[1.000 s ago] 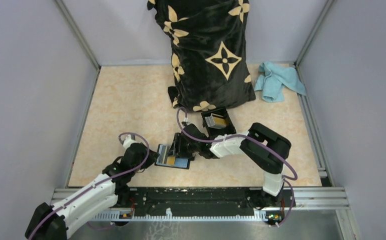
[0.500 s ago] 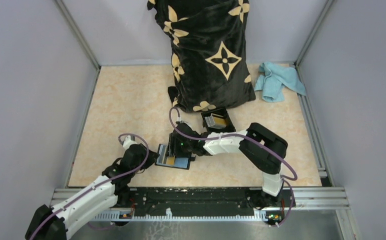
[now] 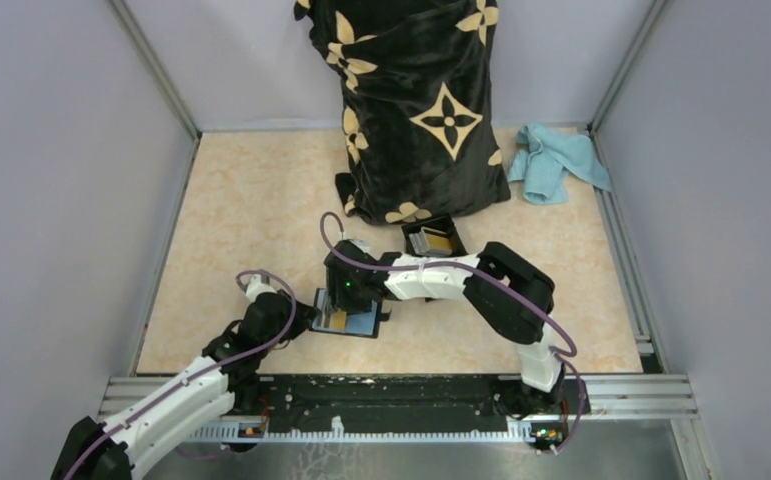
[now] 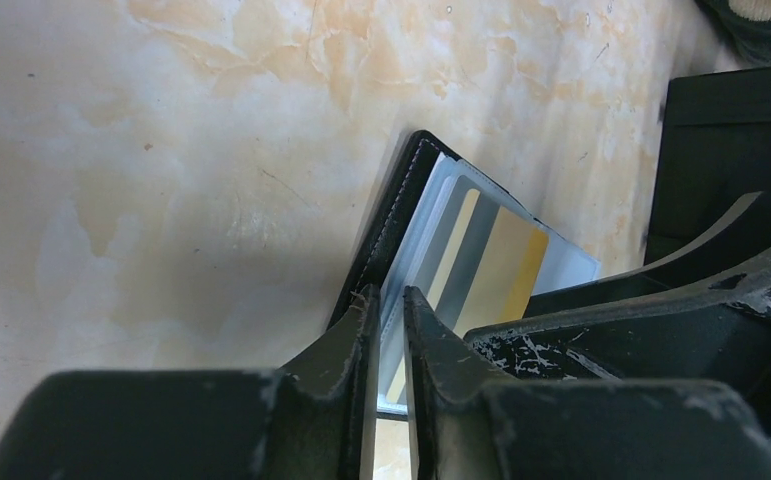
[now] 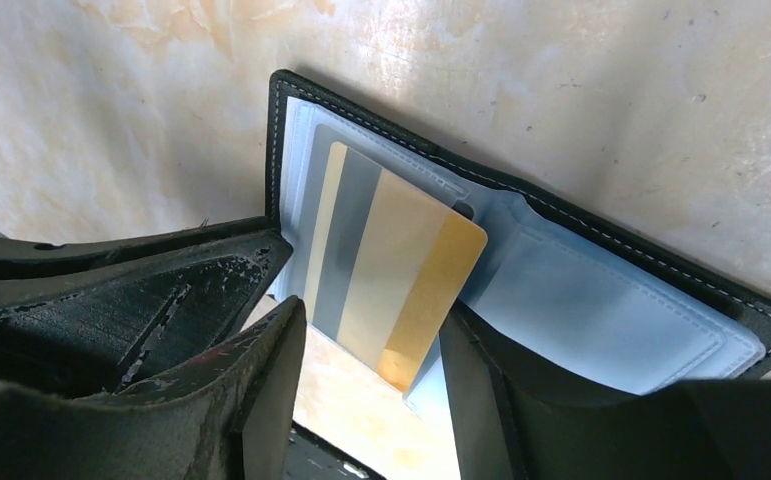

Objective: Put the credit cards into the card holder
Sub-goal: Insert the credit card into the card holder.

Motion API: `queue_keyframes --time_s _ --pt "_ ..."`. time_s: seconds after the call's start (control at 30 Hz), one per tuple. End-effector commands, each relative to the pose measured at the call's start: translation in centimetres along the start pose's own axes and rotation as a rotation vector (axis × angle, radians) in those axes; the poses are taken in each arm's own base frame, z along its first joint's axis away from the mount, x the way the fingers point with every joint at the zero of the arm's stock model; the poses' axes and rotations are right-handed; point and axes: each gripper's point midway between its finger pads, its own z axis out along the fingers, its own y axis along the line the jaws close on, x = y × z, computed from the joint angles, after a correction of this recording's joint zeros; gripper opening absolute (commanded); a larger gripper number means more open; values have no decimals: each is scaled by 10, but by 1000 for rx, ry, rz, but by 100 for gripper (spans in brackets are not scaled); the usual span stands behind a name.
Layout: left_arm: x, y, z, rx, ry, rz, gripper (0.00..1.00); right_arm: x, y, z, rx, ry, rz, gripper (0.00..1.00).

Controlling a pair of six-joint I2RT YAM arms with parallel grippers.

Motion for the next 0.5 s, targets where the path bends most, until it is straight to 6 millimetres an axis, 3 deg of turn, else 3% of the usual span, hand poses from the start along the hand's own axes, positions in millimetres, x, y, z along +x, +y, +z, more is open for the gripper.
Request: queue_keyframes --time_s 0.0,0.47 --pt "19 0 -4 31 84 7 18 19 -22 29 121 24 -32 53" --pt "15 5 -10 15 57 7 17 20 -1 47 167 57 -62 55"
